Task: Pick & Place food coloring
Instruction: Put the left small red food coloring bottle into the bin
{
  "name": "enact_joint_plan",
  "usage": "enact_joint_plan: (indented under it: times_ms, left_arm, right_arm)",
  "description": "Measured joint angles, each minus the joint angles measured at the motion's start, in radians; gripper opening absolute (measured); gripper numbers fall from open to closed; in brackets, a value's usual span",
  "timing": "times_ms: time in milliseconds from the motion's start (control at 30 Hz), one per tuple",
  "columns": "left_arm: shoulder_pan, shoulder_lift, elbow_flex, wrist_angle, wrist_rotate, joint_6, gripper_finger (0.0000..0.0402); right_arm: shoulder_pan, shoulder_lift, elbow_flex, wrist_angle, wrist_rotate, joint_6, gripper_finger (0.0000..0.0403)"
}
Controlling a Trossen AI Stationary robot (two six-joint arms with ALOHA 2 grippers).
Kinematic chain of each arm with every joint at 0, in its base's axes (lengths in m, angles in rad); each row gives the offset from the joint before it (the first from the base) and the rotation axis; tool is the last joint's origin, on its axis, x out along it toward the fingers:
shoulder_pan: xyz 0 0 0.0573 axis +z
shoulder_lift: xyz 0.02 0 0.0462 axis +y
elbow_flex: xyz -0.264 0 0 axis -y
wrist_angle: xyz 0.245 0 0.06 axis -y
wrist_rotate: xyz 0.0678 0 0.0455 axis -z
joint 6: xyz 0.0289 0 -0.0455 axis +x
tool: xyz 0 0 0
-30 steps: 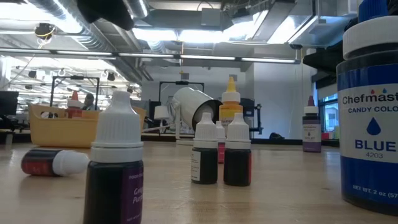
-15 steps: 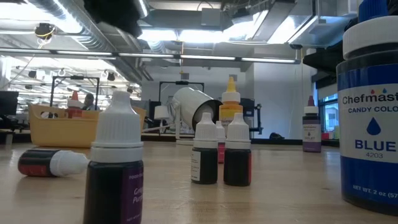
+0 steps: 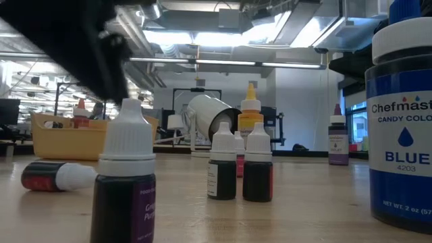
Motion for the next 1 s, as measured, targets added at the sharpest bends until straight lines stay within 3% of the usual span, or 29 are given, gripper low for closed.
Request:
enact_joint_plan:
  times_ms: [167, 433, 800, 1000]
  left_arm:
    - [0.000, 0.094, 0.000, 0.089, 0.118, 0.043, 0.0239]
    - [0.000, 0.161, 0.003, 0.104, 0.162, 0.082, 0.0192]
    - [0.002, 0.139, 0.000, 0.047, 0.156, 0.078, 0.0070]
    - [0.019, 0.047, -0.001, -0.028, 0.180, 0.037, 0.0063]
  right_arm:
    - [0.000, 0.000, 0.000, 0.000, 0.000, 0.000, 0.0062]
    - [0.000, 0.000, 0.000, 0.000, 0.000, 0.000, 0.0062]
    - [0.000, 0.000, 0.000, 0.000, 0.000, 0.000, 0.0062]
    - [0.000, 0.000, 0.000, 0.000, 0.000, 0.000, 0.0062]
